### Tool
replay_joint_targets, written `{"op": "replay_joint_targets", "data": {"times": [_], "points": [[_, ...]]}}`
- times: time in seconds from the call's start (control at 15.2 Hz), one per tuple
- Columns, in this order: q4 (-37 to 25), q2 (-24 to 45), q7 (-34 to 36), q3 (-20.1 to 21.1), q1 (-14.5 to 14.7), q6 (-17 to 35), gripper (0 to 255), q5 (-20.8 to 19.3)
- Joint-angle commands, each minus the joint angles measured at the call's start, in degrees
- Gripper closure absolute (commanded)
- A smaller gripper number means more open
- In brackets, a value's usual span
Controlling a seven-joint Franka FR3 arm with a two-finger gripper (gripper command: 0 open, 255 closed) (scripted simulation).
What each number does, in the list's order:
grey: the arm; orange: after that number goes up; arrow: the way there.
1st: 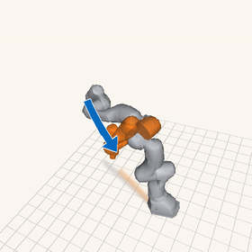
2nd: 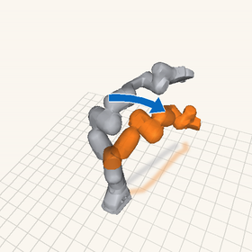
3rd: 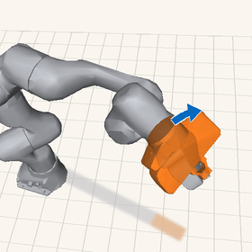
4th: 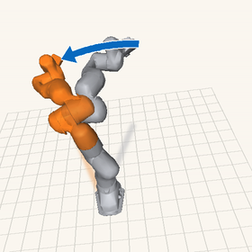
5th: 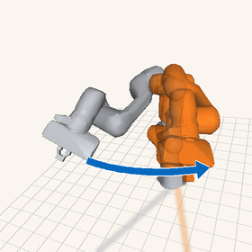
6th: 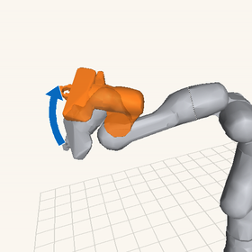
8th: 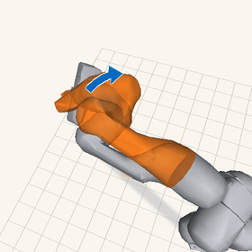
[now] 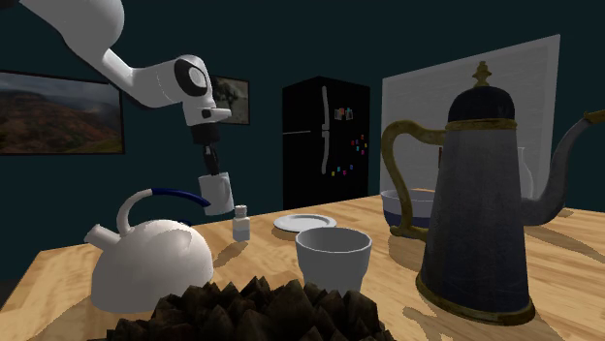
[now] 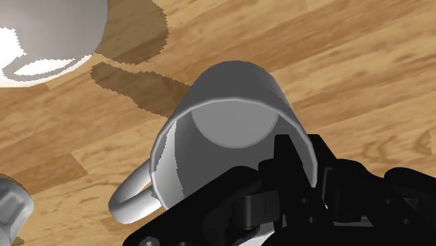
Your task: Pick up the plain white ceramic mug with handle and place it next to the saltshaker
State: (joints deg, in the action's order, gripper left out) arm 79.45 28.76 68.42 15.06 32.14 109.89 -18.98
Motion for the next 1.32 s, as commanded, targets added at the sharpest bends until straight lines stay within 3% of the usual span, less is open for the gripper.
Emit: {"op": "replay_joint_targets", "data": {"times": [0.0,0.66,1.19,1.25], "points": [[1.08,0.26,0.26,-0.09,-0.10,1.35,255,-0.18],[5.64,2.28,1.98,-0.58,-0.22,7.69,255,-1.38],[5.73,2.36,2.05,-0.53,-0.27,7.84,255,-1.46],[5.77,2.34,2.03,-0.54,-0.30,7.87,0,-1.45]]}}
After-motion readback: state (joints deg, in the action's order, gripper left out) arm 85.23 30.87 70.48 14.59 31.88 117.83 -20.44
